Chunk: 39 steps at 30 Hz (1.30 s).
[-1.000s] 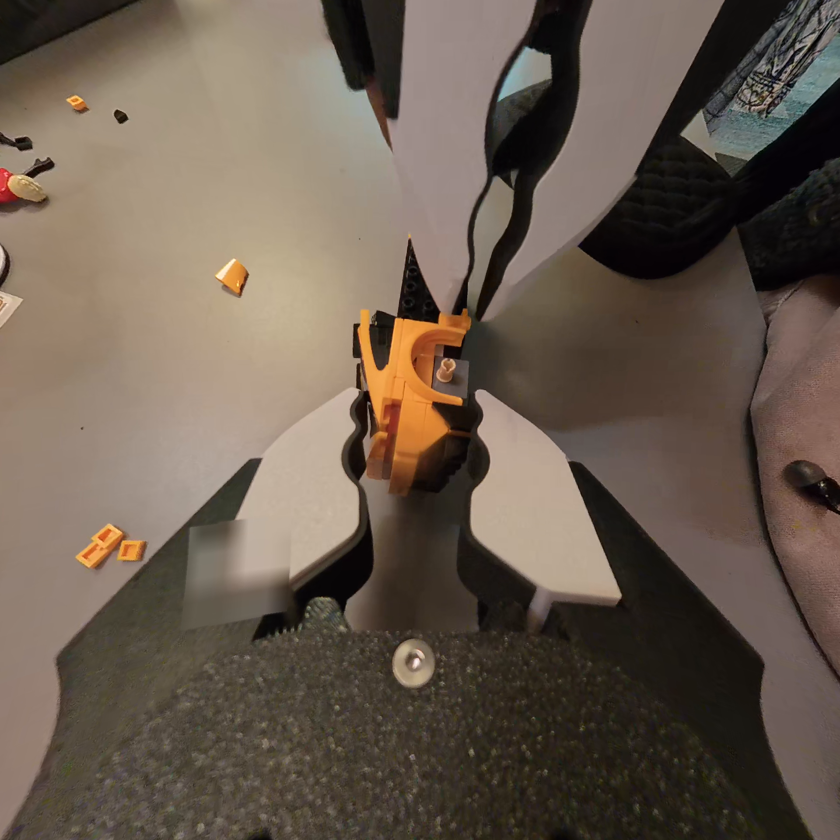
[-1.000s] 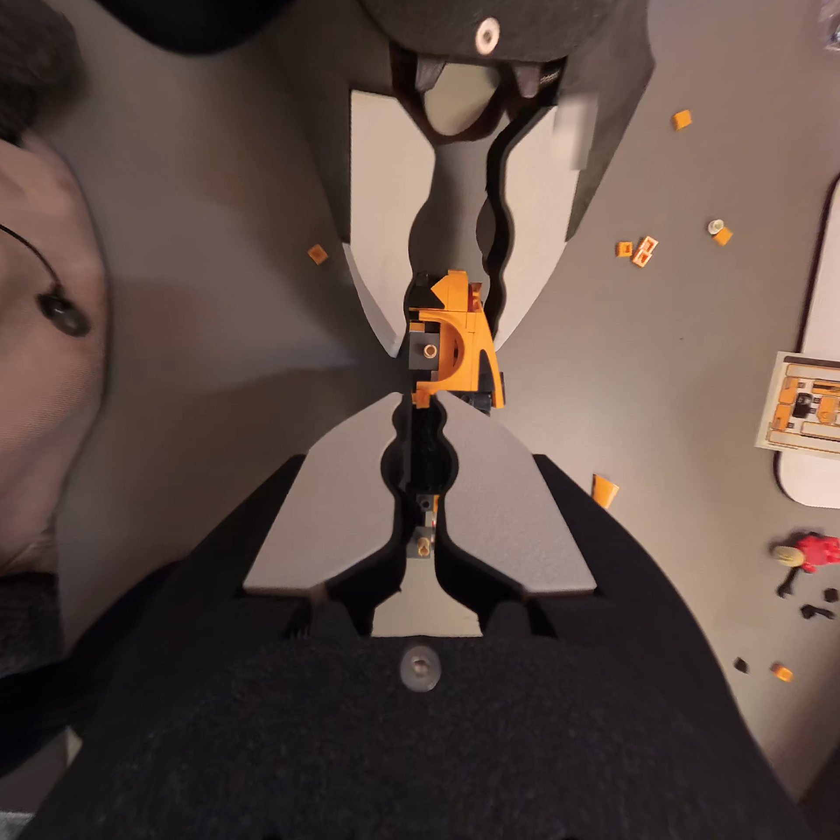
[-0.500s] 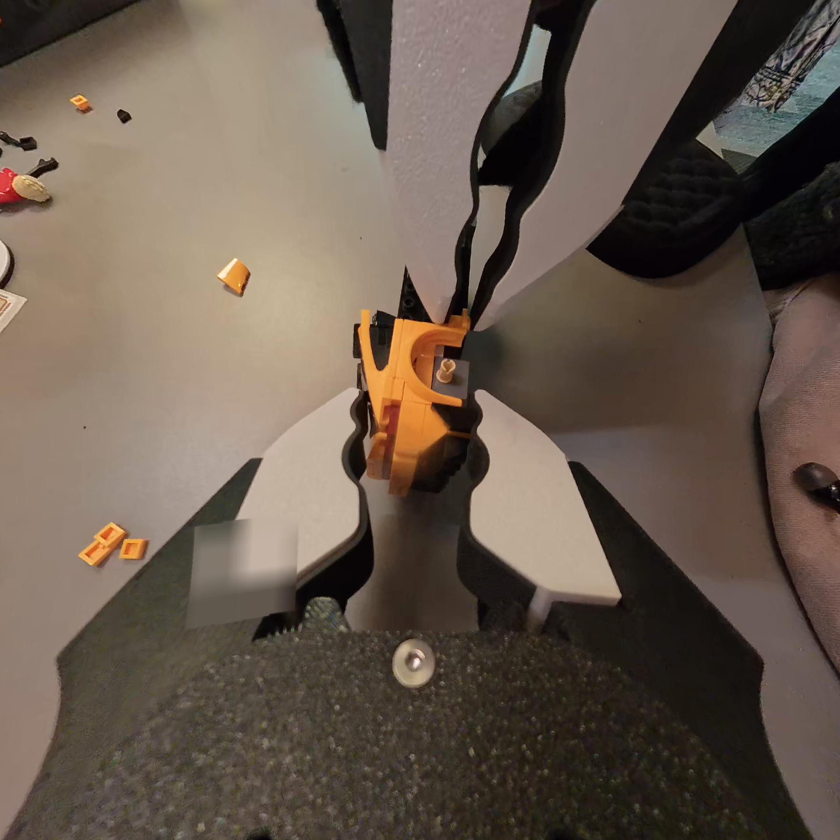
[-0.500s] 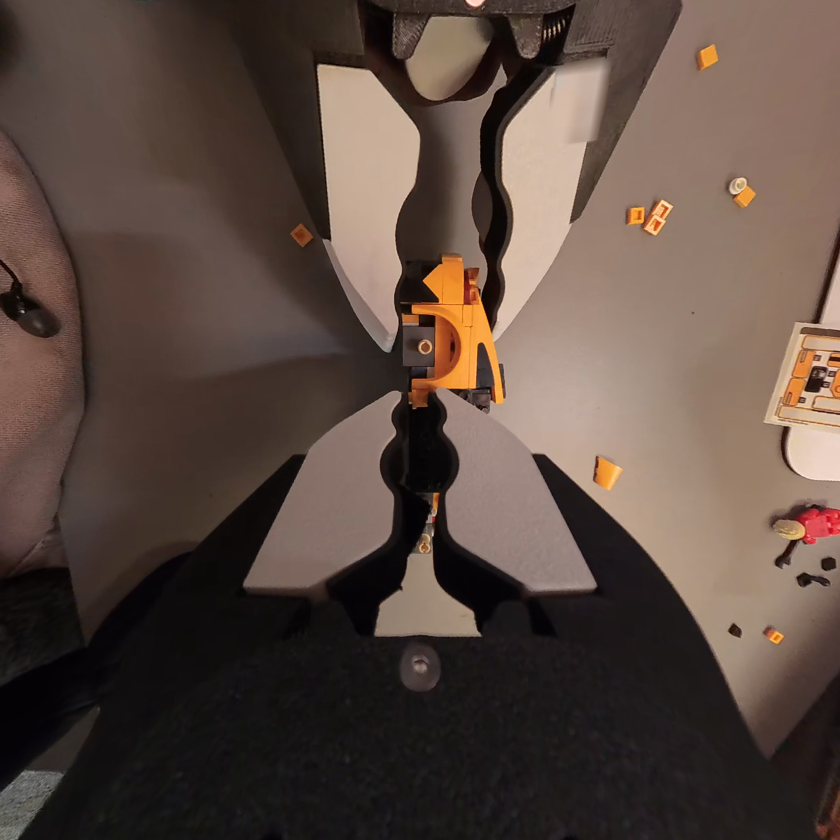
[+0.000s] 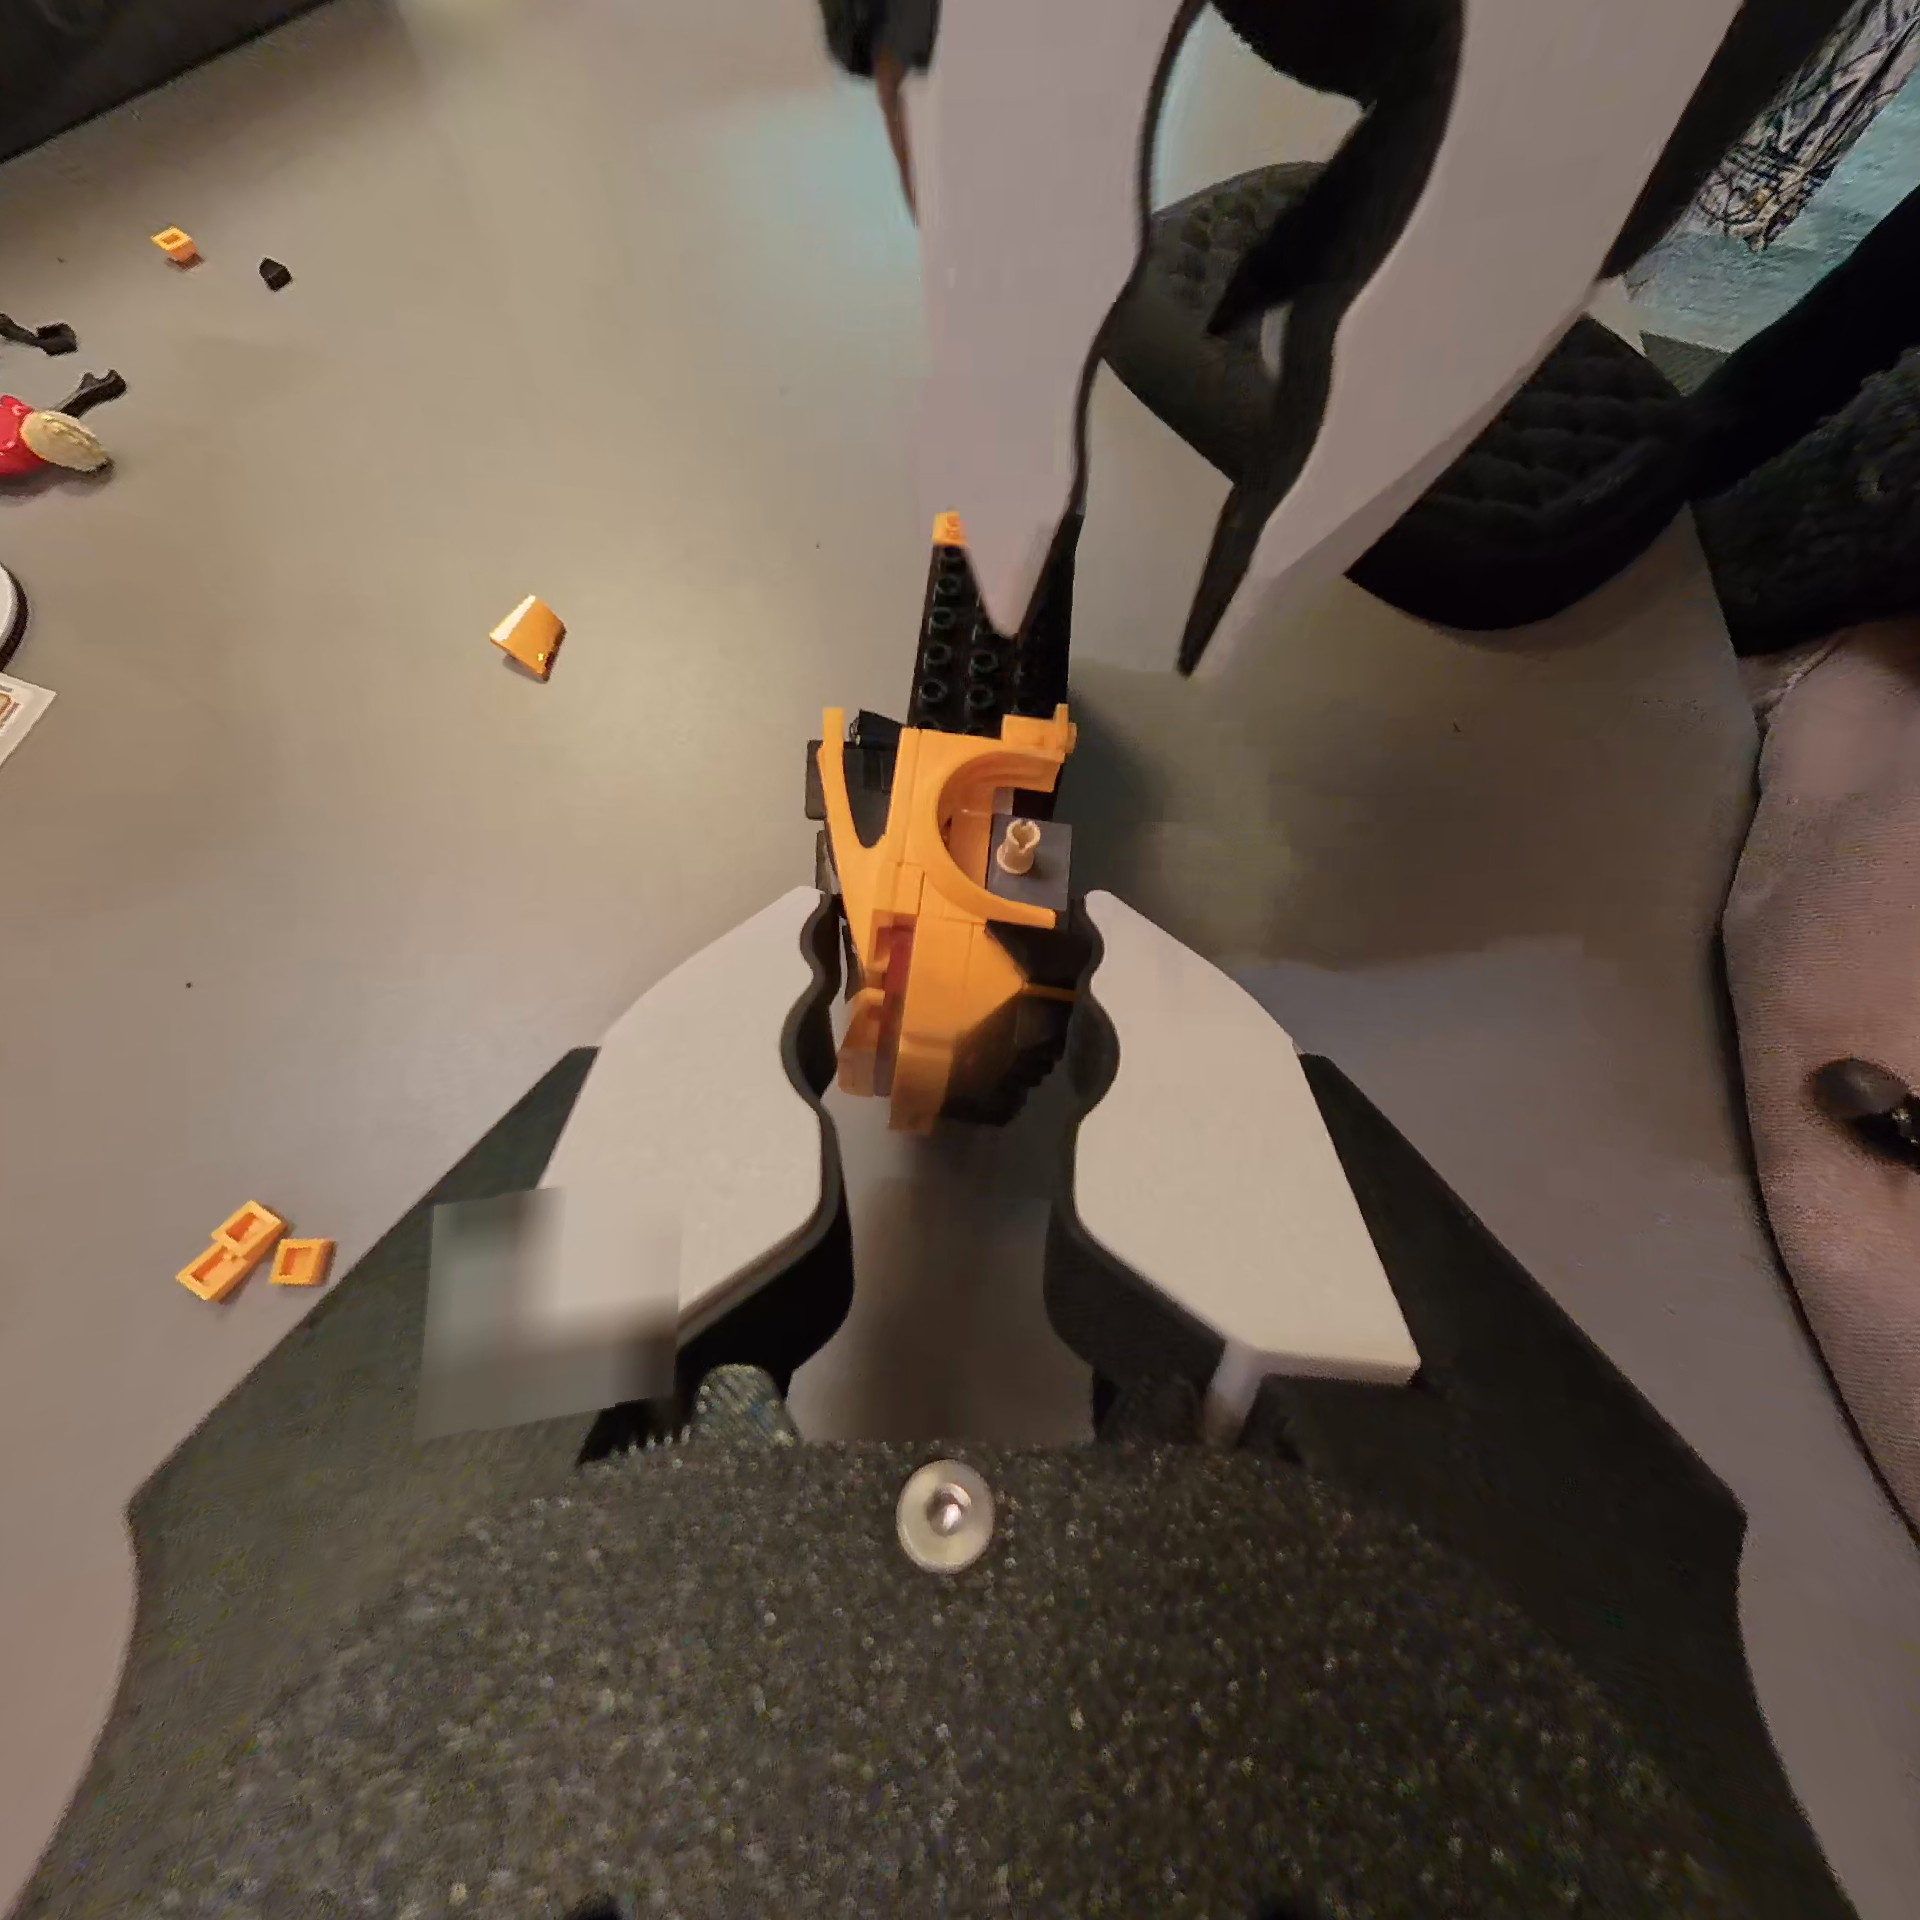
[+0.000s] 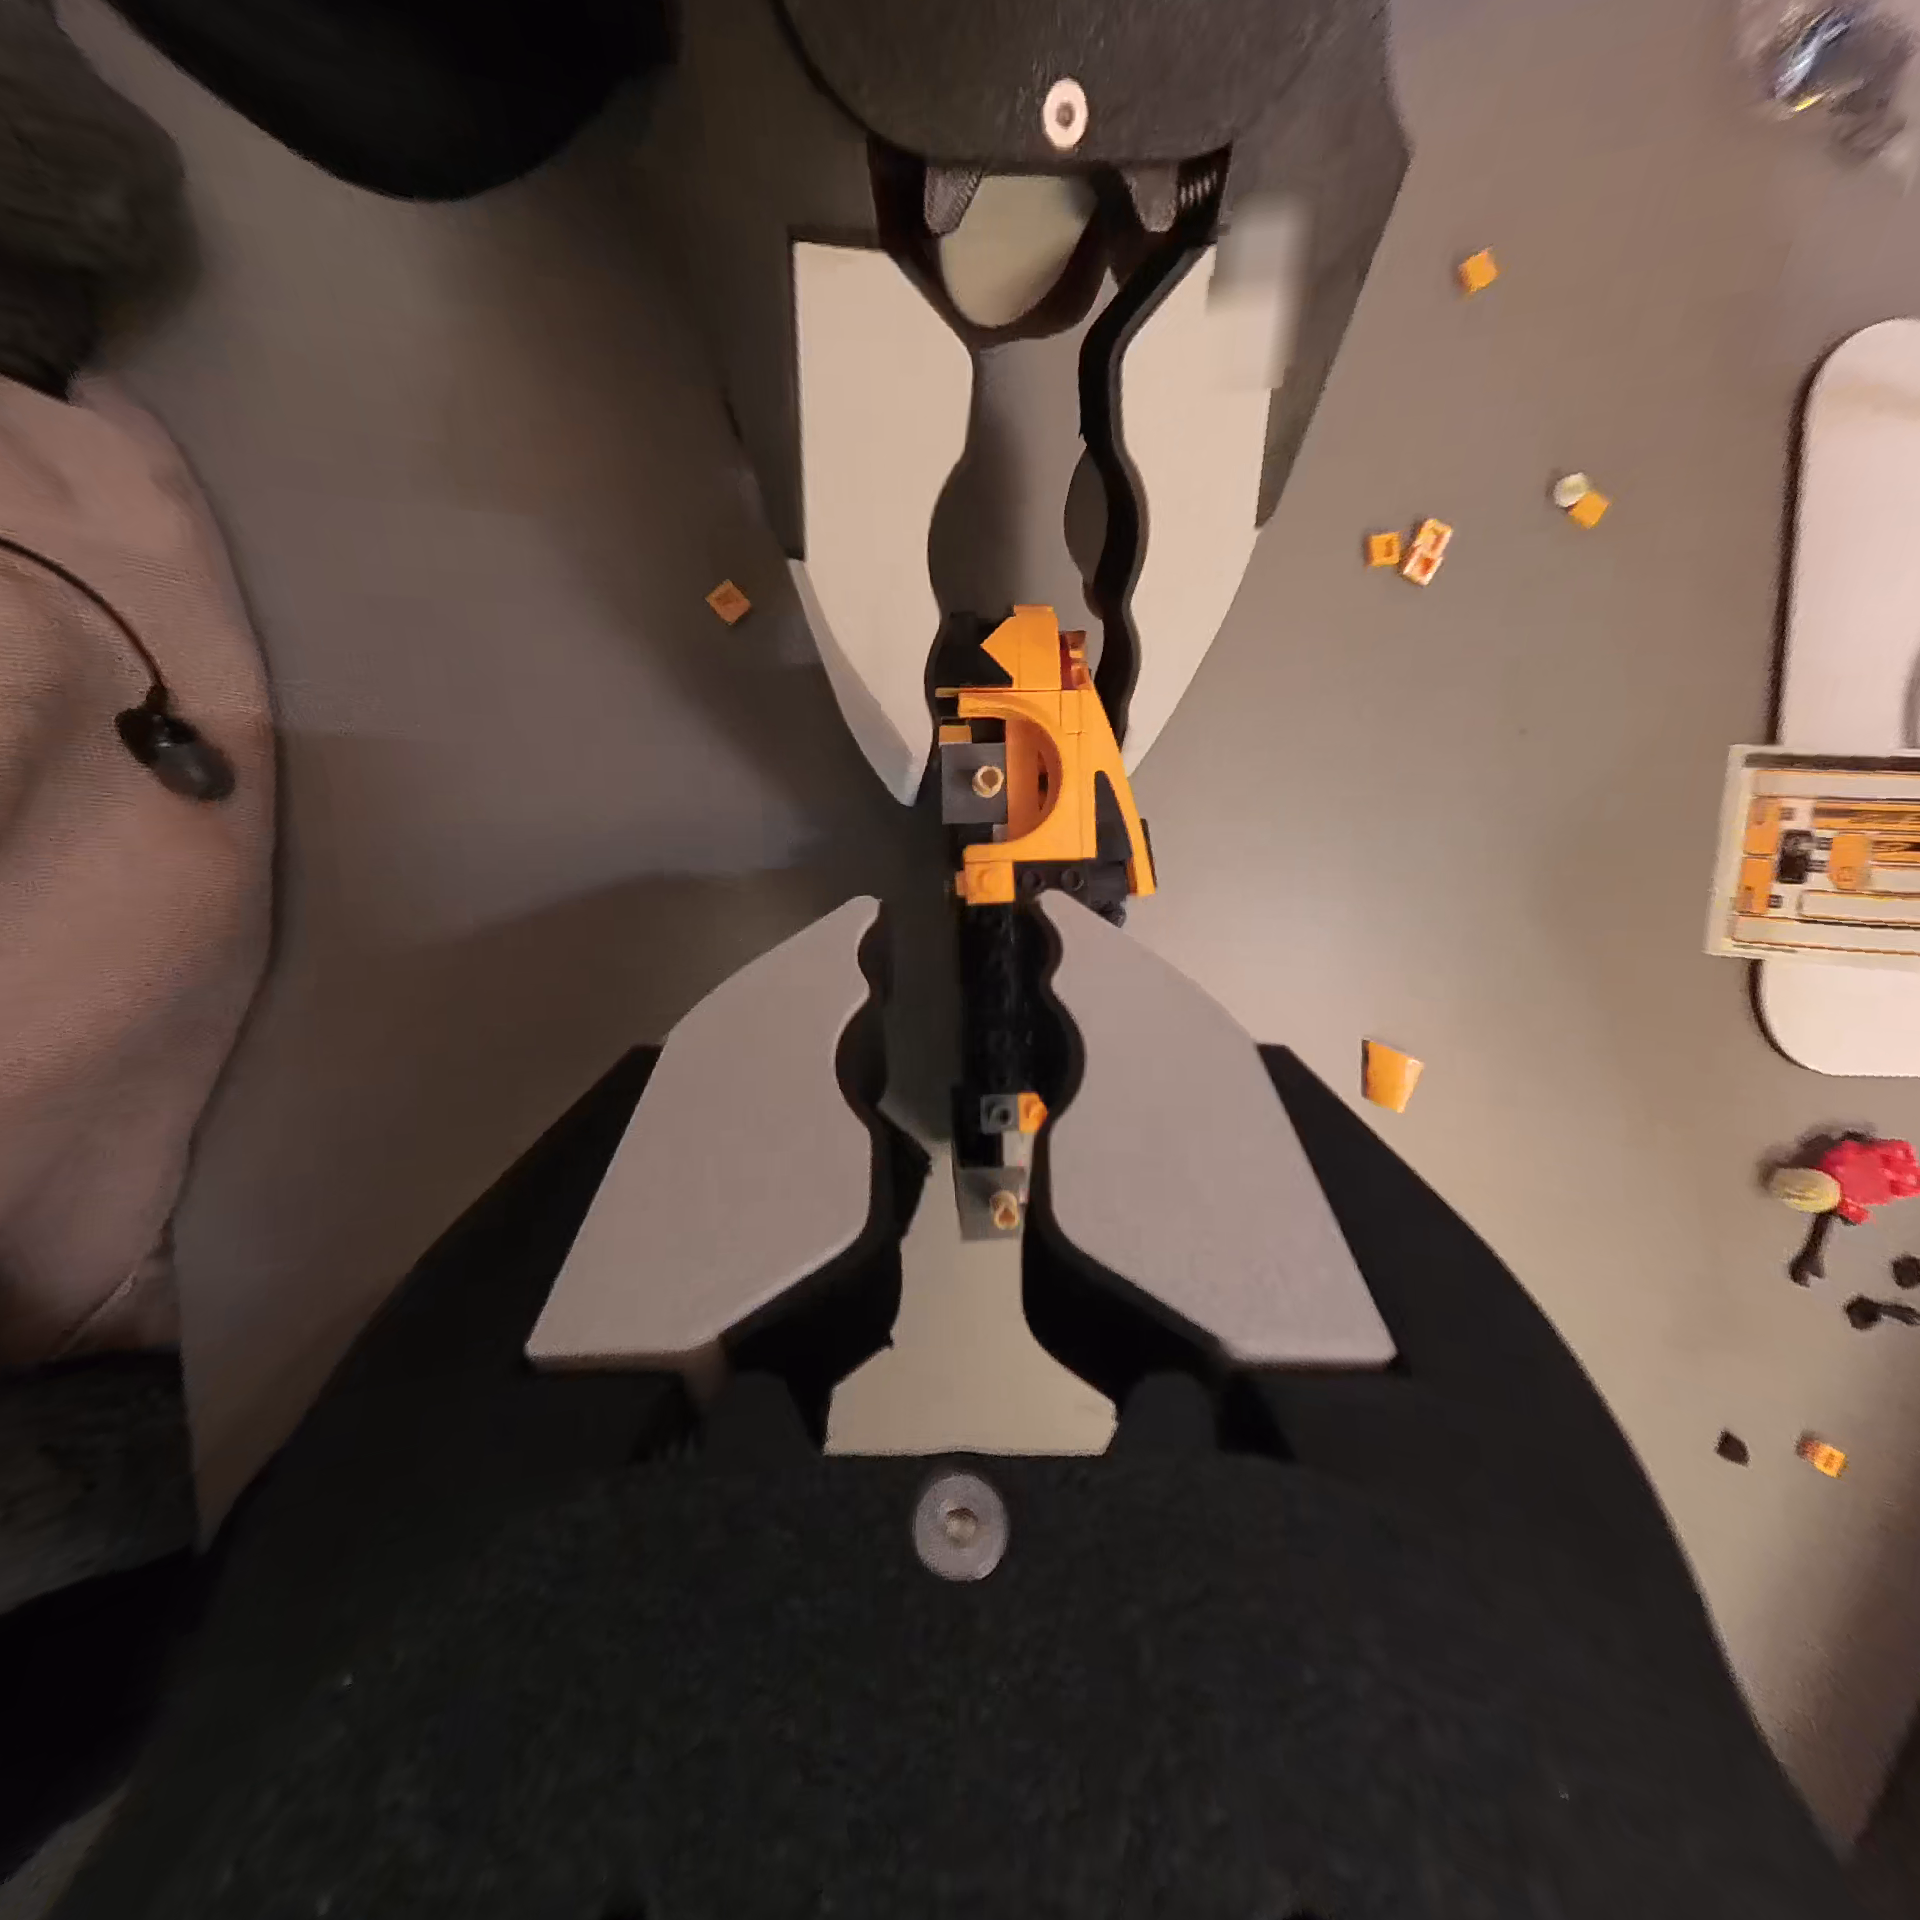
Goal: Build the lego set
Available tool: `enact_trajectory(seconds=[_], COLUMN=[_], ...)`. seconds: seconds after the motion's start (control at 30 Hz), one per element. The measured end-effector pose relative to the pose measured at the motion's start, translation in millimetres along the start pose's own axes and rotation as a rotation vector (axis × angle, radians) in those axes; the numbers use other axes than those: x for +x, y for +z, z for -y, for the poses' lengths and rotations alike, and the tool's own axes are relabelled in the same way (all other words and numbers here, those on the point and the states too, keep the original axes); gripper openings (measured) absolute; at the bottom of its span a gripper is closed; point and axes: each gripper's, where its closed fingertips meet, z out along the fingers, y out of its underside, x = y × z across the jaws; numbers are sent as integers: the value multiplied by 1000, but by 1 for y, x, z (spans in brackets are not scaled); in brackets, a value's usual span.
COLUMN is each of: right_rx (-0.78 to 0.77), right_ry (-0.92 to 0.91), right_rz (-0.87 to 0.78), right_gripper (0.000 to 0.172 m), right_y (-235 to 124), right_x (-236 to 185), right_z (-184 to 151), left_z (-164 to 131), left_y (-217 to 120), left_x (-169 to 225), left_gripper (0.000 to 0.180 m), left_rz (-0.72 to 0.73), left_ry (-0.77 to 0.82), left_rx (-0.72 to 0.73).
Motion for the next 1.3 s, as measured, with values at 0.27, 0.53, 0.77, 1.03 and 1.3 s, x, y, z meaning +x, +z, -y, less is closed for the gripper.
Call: enact_trajectory(seconds=[0.27, 0.53, 0.77, 1.03, 1.3], right_rx=[191, 243, 210, 125, 509], right_ry=[128, 244, 311, 295, 377], right_rz=[8, -47, -61, -95, 74], right_gripper=[19, 17, 17, 9, 7], right_y=[13, 53, 81, 99, 38], right_x=[-42, -61, -61, -58, -57], right_z=[-2, 5, 29, 35, 59], left_z=[1, 1, -8, -28, -10], left_y=[-7, -38, -54, -65, -64], left_x=[6, -8, -10, -3, 46], left_gripper=[50, 43, 33, 20, 23], left_rz=[-59, -1, 49, 18, -166], left_ry=[4, -7, 29, 46, 191], left_rx=[11, 62, 63, 24, 127])
